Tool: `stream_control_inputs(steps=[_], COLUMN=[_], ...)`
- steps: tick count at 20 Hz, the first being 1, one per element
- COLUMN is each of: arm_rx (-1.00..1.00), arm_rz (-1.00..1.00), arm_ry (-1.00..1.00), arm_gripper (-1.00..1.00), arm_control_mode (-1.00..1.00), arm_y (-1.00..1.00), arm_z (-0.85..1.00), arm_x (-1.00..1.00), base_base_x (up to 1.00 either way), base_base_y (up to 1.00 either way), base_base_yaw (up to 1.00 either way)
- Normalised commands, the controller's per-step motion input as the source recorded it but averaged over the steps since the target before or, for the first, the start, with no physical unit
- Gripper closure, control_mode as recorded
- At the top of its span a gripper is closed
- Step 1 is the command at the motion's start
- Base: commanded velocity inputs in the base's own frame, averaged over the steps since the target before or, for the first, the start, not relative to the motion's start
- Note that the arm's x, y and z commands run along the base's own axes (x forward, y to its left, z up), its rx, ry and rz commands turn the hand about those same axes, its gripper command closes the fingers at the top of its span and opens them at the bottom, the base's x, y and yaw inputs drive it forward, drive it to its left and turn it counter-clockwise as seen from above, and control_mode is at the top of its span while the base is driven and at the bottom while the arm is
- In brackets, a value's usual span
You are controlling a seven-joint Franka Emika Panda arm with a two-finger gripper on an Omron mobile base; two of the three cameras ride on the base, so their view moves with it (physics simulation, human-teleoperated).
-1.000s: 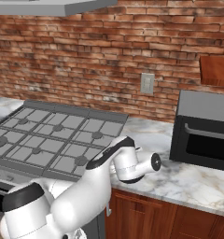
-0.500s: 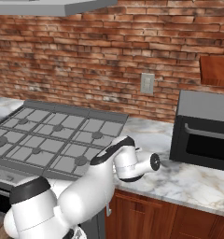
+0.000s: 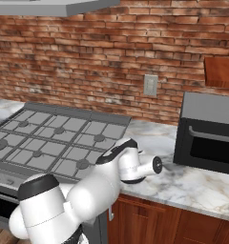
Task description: Take 2 condiments from the cabinet and move them on the counter near the stove.Make sure the condiments are lined up with each other, next to each other.
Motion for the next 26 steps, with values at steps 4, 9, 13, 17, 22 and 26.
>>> stream_control_inputs(steps=[4,9,13,17,22,26], arm_rx=[0.00,0.00,0.00,0.00,0.00,0.00], arm_rz=[0.00,0.00,0.01,0.00,0.00,0.00], arm_ry=[0.00,0.00,0.00,0.00,0.00,0.00], arm_gripper=[1.00,1.00,1.00,1.00,1.00,1.00], arm_control_mode=[-1.00,-1.00,-1.00,-1.00,-1.00,-1.00], arm_y=[0.00,0.00,0.00,0.00,0.00,0.00], arm_z=[-0.09,-0.12,-0.03,0.00,0.00,0.00], arm_x=[0.14,0.03,0.00,0.00,0.00,0.00], base_base_x=[0.00,0.00,0.00,0.00,0.00,0.00], base_base_y=[0.00,0.00,0.00,0.00,0.00,0.00], base_base_yaw=[0.00,0.00,0.00,0.00,0.00,0.00])
